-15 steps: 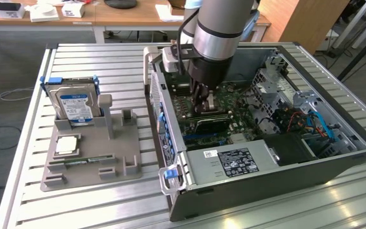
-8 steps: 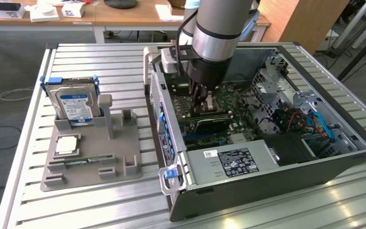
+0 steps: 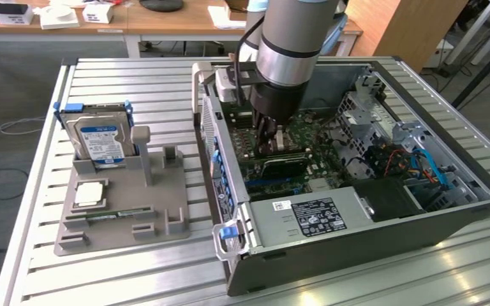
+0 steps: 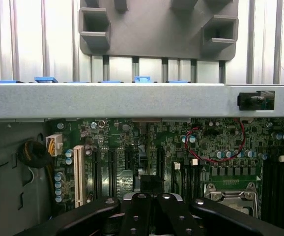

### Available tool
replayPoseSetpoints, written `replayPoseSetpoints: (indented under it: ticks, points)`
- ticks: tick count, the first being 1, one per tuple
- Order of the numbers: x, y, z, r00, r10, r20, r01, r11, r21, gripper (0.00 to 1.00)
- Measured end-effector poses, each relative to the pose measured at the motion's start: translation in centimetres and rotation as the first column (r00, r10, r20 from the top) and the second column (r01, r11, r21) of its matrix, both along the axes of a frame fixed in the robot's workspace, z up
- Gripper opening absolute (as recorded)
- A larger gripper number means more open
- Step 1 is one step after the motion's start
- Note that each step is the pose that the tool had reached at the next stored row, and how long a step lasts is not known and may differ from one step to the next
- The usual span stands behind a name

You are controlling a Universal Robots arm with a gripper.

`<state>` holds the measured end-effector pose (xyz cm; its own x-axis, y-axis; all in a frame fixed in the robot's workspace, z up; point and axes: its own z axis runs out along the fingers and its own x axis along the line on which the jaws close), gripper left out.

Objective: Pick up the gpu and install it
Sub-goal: 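Press down on the gpu until it lock into place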

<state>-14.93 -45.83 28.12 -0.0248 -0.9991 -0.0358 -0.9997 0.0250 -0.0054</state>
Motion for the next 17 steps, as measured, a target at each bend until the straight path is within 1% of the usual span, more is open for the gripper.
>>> replayPoseSetpoints:
  ticks: [6, 17]
  points:
    - [0.0, 0.0, -0.38, 1.0, 0.0, 0.0001, 0.0, 1.0, 0.0001, 0.11]
    - [0.0, 0.0, -0.61, 1.0, 0.0, 0.0, 0.0, 1.0, 0.0, 0.11]
